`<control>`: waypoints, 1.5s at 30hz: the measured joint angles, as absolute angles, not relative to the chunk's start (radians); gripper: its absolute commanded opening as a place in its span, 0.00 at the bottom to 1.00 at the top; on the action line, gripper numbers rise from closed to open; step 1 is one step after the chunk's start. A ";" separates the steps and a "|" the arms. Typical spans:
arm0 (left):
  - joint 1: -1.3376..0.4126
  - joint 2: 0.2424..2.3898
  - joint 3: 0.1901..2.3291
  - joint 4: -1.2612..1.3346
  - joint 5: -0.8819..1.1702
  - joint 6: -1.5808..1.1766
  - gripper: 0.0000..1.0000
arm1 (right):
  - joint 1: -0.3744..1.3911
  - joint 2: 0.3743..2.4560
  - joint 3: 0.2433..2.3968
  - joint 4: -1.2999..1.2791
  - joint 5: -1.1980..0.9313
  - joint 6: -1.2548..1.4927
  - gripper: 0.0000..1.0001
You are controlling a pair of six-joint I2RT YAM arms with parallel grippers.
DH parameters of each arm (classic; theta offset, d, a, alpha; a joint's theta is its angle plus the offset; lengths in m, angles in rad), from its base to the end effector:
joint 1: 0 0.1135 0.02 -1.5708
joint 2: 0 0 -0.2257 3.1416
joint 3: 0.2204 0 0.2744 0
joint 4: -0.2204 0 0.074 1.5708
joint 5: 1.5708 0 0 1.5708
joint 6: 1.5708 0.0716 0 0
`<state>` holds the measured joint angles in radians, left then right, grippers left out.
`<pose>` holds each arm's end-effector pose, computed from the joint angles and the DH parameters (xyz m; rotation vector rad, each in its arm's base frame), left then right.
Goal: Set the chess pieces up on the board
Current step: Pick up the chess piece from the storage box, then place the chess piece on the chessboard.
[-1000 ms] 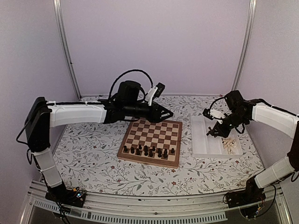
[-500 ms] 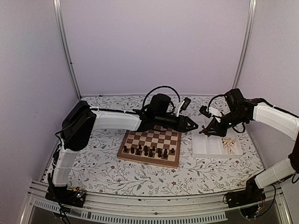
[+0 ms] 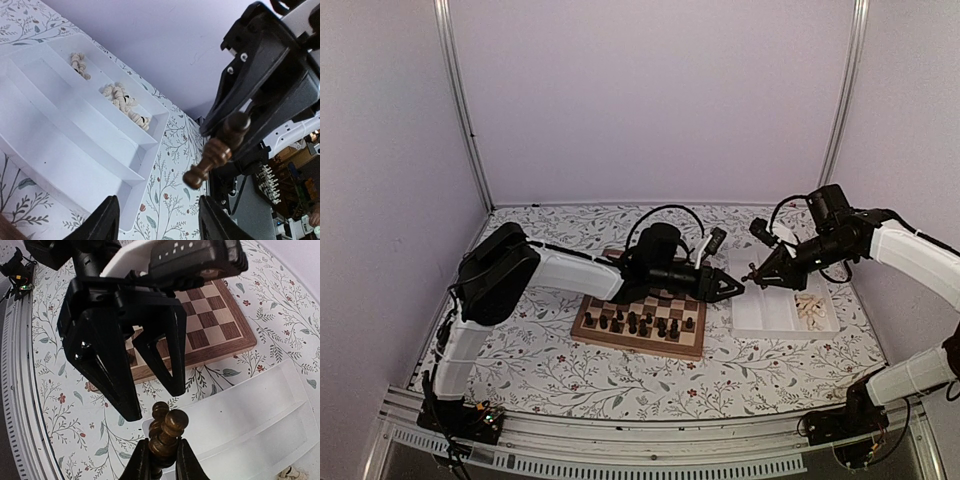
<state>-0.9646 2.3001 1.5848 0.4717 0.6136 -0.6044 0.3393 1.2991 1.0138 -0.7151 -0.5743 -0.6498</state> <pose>0.2741 -0.4677 0.1195 0.8657 1.9234 -1.5900 0.2753 0.1384 0.2002 -1.3399 2.0411 0.5994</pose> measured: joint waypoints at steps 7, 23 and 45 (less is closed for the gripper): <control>-0.965 2.300 1.548 0.636 0.667 -0.666 0.52 | 0.339 1.295 1.044 -0.718 -0.610 -0.643 0.09; -0.965 2.300 1.538 0.781 0.721 -0.735 0.21 | 0.339 1.294 1.044 -0.722 -0.617 -0.628 0.09; -0.754 2.012 1.845 -0.616 0.530 -0.247 0.05 | 0.293 1.279 0.951 -0.613 -0.553 -0.624 0.09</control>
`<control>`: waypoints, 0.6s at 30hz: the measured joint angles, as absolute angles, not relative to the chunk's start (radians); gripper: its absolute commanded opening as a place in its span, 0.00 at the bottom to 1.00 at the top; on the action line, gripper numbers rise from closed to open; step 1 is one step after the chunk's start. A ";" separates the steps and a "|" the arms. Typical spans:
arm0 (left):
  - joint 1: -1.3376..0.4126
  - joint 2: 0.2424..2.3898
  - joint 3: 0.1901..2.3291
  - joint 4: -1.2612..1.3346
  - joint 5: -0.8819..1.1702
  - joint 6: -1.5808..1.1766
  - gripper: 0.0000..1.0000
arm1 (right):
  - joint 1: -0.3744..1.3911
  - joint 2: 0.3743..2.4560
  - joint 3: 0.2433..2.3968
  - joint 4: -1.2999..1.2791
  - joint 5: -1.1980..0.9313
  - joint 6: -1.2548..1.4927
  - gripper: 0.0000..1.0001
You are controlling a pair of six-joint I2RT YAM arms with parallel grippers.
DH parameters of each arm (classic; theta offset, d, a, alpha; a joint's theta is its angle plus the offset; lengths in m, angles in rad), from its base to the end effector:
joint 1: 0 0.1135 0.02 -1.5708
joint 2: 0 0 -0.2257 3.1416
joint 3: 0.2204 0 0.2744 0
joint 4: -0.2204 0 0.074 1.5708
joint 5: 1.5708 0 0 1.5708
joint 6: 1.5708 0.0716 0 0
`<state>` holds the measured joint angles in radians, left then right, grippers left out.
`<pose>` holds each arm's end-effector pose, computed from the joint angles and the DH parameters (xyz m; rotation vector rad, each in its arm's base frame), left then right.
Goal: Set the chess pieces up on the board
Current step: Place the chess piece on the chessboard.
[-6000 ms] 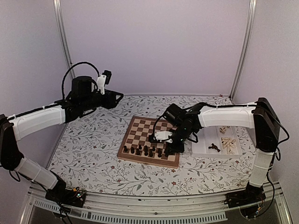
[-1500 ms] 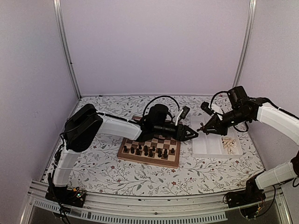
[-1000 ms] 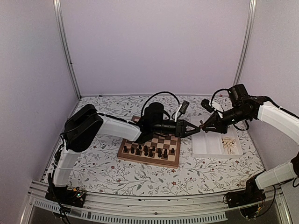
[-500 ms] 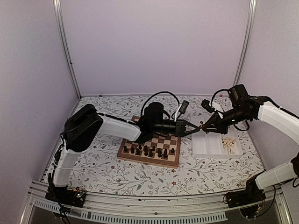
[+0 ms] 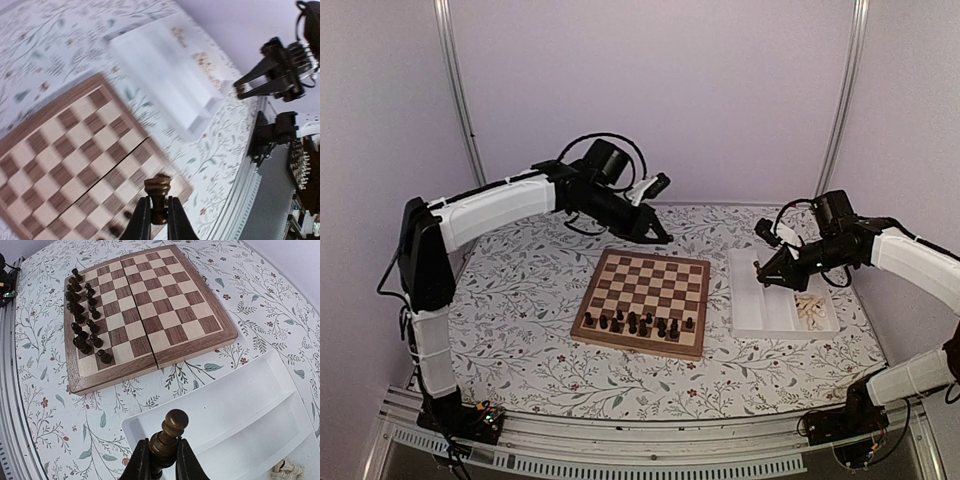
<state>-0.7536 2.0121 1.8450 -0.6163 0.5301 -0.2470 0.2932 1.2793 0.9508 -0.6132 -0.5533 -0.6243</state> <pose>0.3301 -0.3594 0.2364 0.8921 2.3305 -1.0847 0.2833 0.1248 0.1910 -1.2538 2.0410 0.5401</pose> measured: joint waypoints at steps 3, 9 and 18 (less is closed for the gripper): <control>-0.661 1.934 1.750 -0.805 0.476 -0.186 0.04 | 0.293 1.292 0.942 -0.591 -0.554 -0.624 0.10; -0.611 1.962 1.586 -1.042 0.376 -0.134 0.03 | 0.293 1.298 0.921 -0.555 -0.555 -0.622 0.10; -0.620 2.043 1.623 -1.170 0.244 -0.106 0.03 | 0.293 1.298 0.880 -0.543 -0.556 -0.621 0.10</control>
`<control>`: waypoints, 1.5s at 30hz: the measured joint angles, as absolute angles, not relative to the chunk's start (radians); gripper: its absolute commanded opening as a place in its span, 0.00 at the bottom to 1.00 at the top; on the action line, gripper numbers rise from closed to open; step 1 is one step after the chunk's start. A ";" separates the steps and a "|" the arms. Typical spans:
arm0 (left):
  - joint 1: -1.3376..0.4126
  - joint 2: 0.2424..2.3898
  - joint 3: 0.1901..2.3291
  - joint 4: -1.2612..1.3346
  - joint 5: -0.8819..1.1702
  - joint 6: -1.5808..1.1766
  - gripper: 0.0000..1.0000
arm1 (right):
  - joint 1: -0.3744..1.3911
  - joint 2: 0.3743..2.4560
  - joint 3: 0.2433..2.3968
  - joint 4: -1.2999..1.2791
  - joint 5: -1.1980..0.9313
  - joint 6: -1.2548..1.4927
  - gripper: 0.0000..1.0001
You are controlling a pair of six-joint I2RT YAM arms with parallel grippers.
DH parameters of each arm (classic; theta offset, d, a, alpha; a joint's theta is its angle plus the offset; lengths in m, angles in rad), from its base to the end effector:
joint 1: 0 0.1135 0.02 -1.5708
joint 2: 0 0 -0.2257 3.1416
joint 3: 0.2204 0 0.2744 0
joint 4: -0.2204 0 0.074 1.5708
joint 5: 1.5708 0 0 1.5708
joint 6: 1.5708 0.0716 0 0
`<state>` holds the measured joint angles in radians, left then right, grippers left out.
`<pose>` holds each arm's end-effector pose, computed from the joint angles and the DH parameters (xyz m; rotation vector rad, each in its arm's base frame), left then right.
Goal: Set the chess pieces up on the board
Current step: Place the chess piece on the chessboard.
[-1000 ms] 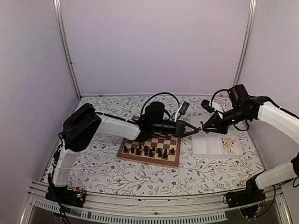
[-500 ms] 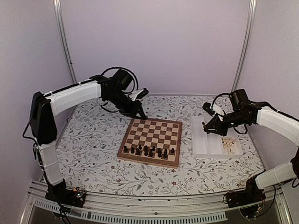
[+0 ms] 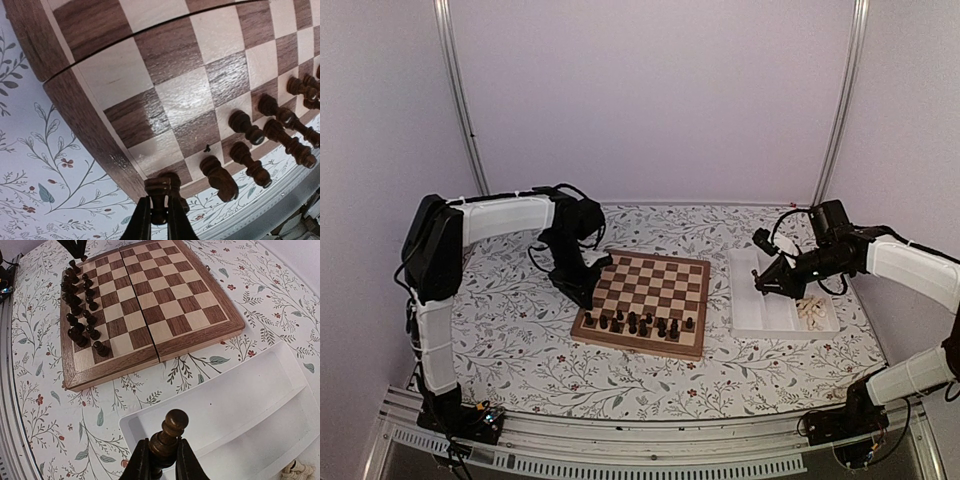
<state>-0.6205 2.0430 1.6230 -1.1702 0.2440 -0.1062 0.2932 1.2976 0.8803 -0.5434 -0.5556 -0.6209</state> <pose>0.3063 -0.2402 0.1166 -0.7642 -2.9201 0.3355 0.2815 0.1244 0.1666 -1.2535 2.0602 0.5524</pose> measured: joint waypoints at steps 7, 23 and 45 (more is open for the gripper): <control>-0.621 2.067 1.657 -1.192 0.208 -0.105 0.03 | 0.293 1.298 0.876 -0.534 -0.556 -0.621 0.11; -0.622 2.127 1.692 -1.202 0.208 -0.097 0.07 | 0.293 1.298 0.876 -0.530 -0.557 -0.621 0.11; -0.632 2.134 1.701 -1.203 0.220 -0.097 0.13 | 0.293 1.316 0.876 -0.530 -0.561 -0.621 0.12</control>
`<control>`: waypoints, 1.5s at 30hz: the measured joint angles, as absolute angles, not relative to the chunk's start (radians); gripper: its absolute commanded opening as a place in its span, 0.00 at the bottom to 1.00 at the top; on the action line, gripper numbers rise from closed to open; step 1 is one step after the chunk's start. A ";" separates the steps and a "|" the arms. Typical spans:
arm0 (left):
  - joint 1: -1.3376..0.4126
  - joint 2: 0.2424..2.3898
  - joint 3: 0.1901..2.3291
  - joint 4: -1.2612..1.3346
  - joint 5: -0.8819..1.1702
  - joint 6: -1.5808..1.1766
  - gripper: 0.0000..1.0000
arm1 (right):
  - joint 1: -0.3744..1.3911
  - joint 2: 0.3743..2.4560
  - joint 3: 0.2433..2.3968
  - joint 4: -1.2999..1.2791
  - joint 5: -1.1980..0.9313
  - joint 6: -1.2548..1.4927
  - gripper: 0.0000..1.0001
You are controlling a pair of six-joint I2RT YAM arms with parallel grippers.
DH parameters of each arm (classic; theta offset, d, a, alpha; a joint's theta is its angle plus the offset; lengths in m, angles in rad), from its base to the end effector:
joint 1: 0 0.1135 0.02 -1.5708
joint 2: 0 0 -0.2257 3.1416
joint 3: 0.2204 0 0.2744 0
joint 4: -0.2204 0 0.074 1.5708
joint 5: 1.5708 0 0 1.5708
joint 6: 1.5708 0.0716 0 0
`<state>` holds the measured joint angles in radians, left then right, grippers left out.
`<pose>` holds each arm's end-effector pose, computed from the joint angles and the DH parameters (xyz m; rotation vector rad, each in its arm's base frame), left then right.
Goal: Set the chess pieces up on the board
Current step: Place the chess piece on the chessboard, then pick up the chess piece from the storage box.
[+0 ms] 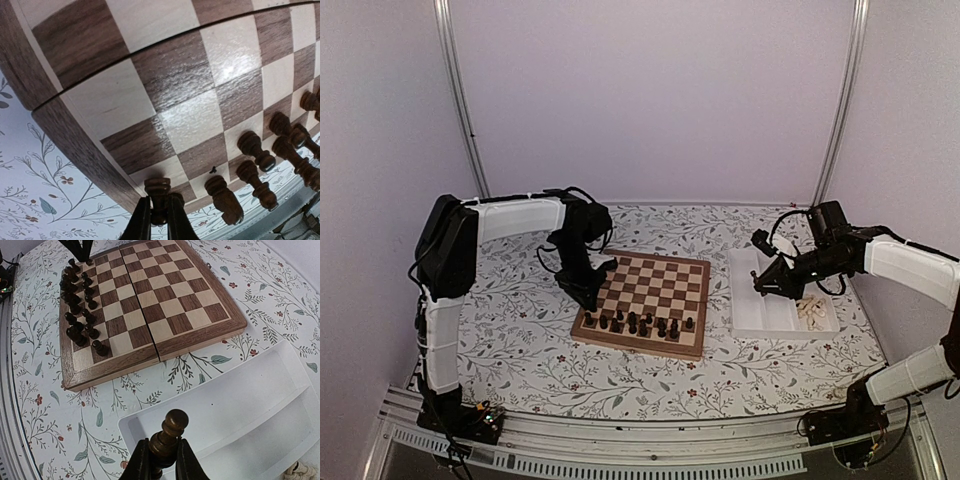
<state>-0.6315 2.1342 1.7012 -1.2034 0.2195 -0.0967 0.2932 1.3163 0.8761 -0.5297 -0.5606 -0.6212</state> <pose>0.3131 -0.2483 0.1028 -0.7797 -2.8867 0.2730 0.2830 0.1252 0.1610 -1.2558 2.0661 0.5621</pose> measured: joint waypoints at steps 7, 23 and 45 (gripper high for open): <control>-0.635 2.134 1.698 -1.207 0.215 -0.094 0.24 | 0.293 1.316 0.876 -0.530 -0.561 -0.621 0.12; -0.648 2.132 1.735 -1.214 0.186 -0.083 0.37 | 0.293 1.316 0.876 -0.530 -0.562 -0.621 0.12; -0.797 1.745 1.420 -0.183 0.414 -0.347 0.52 | 0.549 1.483 1.192 -0.677 -0.624 -0.698 0.12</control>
